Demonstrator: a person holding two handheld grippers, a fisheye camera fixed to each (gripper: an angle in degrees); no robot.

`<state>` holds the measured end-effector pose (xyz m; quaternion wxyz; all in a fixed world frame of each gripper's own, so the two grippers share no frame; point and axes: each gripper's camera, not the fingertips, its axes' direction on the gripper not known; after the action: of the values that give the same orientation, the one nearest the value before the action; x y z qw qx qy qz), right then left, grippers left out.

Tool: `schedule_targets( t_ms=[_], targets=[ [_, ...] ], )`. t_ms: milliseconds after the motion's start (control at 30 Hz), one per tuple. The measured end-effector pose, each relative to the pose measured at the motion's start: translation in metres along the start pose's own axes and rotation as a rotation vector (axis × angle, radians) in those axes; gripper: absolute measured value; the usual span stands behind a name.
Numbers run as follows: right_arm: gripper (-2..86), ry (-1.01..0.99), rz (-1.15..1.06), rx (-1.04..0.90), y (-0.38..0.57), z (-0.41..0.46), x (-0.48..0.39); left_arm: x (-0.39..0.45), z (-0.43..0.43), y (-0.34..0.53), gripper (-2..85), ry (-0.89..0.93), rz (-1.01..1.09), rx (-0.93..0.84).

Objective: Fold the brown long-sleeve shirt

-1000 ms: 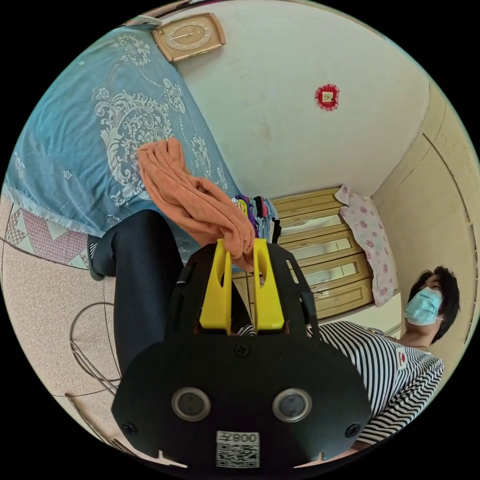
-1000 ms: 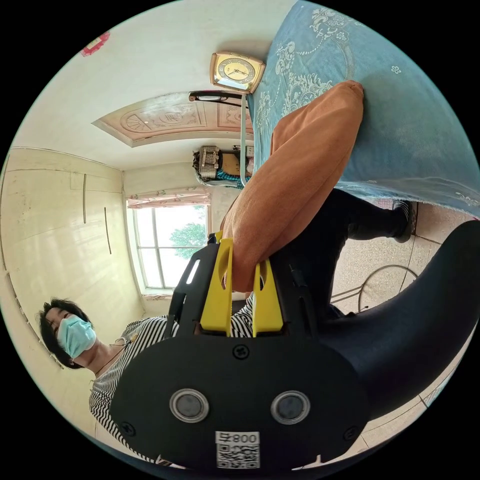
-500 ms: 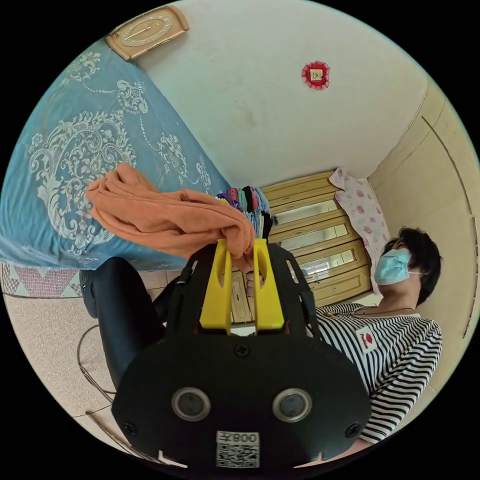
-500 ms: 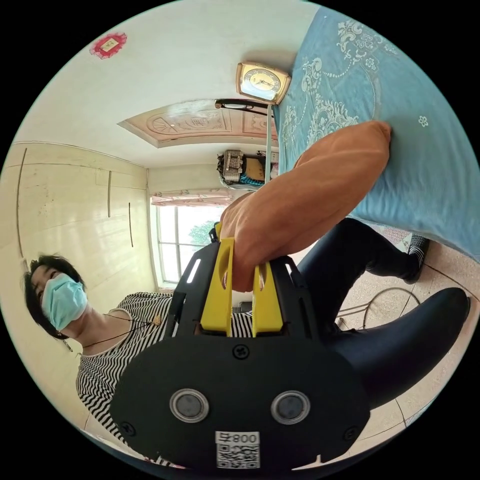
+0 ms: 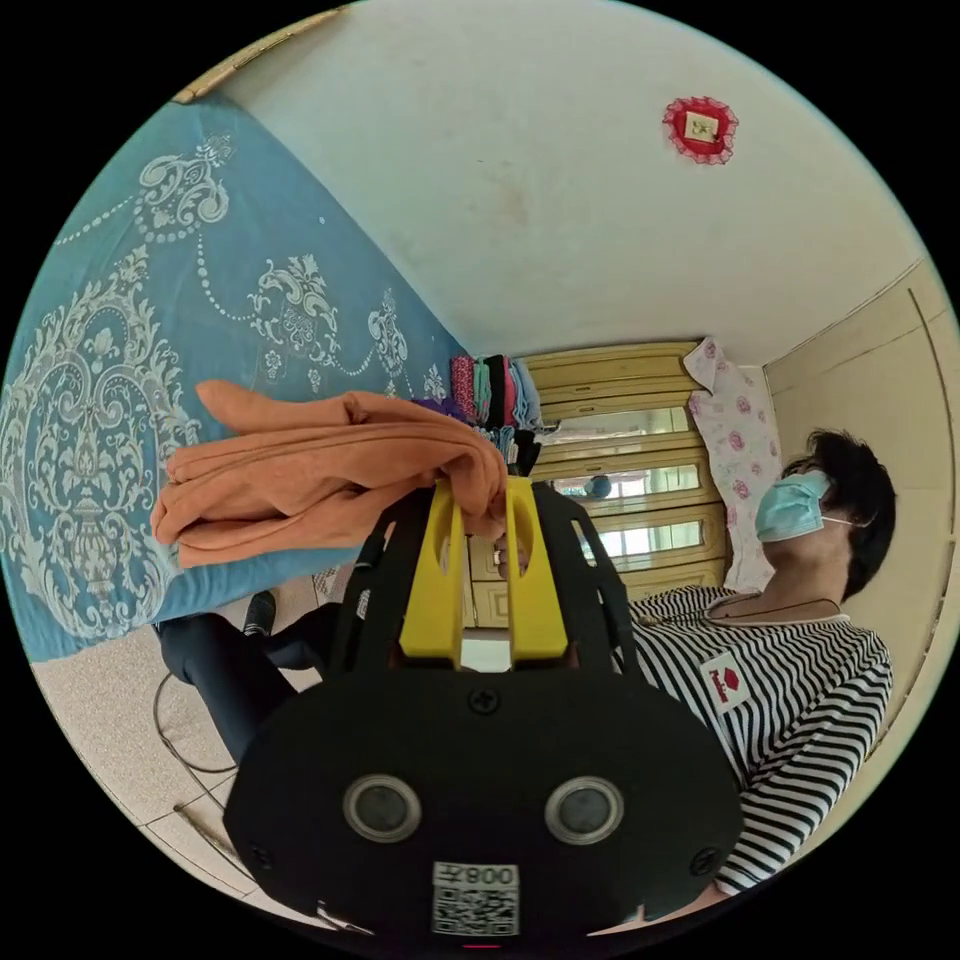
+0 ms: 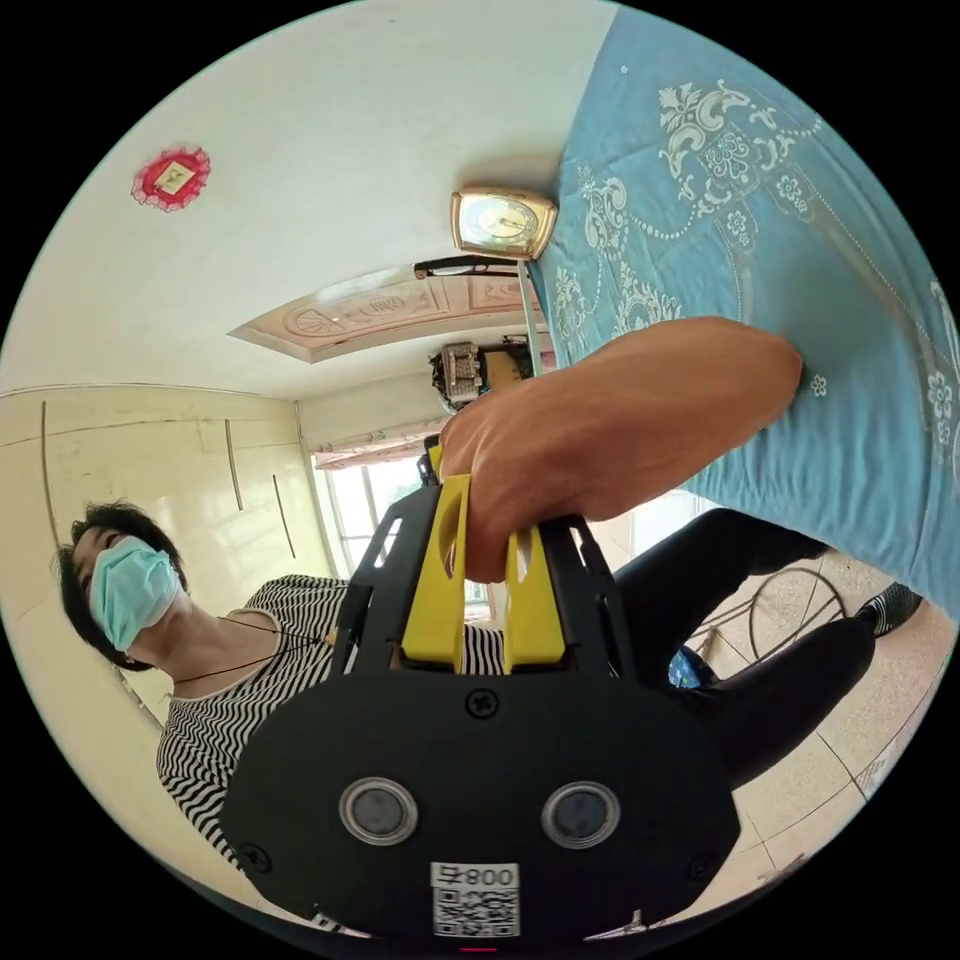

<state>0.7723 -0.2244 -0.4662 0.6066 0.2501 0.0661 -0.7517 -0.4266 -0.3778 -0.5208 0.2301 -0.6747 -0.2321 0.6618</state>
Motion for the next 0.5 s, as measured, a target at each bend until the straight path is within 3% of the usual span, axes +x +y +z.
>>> schedule_targets(
  t_ms=[267, 500],
  targets=[
    [3.3, 0.141, -0.067, 0.175, -0.131, -0.171, 0.011, 0.054, 0.186, -0.225, 7.8, 0.112, 0.145, -0.088],
    [3.2, 0.246, -0.218, 0.221, -0.289, -0.37, 0.011, 0.109, 0.374, -0.41, 7.9, 0.154, 0.294, -0.011]
  ],
)
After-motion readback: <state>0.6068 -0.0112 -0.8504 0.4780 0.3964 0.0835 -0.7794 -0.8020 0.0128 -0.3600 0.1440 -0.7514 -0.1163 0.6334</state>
